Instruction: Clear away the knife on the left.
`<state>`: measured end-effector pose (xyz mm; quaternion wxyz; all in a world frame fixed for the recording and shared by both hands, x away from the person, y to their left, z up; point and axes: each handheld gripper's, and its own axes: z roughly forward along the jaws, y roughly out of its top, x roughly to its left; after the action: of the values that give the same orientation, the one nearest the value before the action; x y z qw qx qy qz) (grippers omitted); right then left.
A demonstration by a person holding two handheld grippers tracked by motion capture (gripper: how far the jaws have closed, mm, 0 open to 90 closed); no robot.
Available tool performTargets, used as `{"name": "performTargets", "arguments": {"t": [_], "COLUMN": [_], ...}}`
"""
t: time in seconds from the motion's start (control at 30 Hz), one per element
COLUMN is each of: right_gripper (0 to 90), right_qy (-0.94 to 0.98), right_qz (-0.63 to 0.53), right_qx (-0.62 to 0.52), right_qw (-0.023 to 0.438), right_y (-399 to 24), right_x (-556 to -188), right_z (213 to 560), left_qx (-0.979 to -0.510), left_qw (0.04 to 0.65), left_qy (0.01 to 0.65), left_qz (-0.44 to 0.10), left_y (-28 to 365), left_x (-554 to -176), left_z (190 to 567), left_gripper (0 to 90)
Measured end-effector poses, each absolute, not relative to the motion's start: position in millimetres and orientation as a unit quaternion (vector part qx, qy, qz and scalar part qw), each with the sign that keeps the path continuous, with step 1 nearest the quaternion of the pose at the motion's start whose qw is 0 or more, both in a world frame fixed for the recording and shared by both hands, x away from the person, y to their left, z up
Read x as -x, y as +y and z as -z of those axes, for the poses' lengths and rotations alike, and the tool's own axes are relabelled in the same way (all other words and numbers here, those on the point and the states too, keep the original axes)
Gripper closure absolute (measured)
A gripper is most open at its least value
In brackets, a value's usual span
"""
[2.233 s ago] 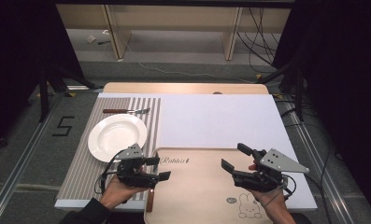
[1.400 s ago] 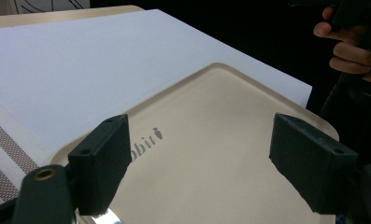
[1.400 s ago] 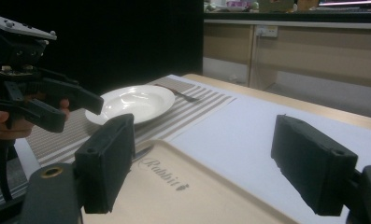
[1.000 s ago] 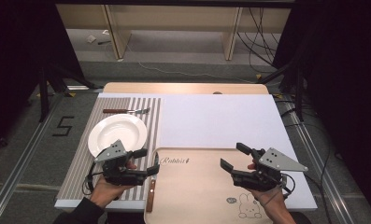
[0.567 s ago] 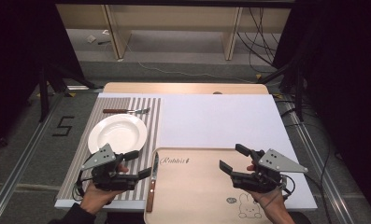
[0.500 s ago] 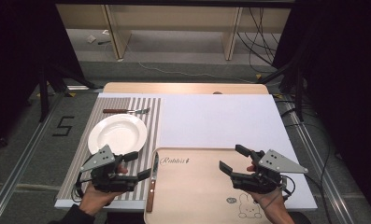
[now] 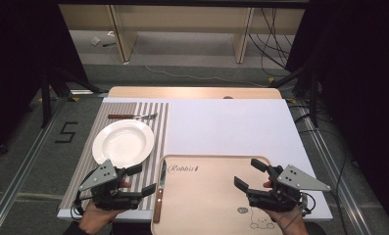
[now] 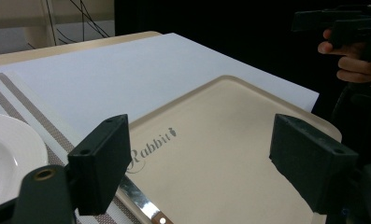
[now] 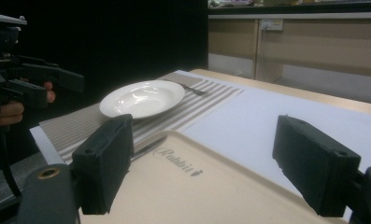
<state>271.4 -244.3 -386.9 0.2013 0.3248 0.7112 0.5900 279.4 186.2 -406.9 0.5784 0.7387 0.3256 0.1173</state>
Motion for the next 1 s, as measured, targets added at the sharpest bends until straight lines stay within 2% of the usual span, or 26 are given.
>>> {"name": "performTargets", "arguments": {"t": [1.0], "right_gripper": [21.7], "right_qy": [0.711], "right_qz": [-0.592], "right_qx": [-0.322], "right_qw": [0.202], "right_y": [-246.6], "right_x": [-270.0], "right_z": [386.5], "left_qx": [-0.744], "left_qw": [0.570], "left_qy": [0.328], "left_qz": [-0.119], "left_y": [187.8], "left_x": [-280.9], "left_z": [408.5], "left_gripper": [20.1]}}
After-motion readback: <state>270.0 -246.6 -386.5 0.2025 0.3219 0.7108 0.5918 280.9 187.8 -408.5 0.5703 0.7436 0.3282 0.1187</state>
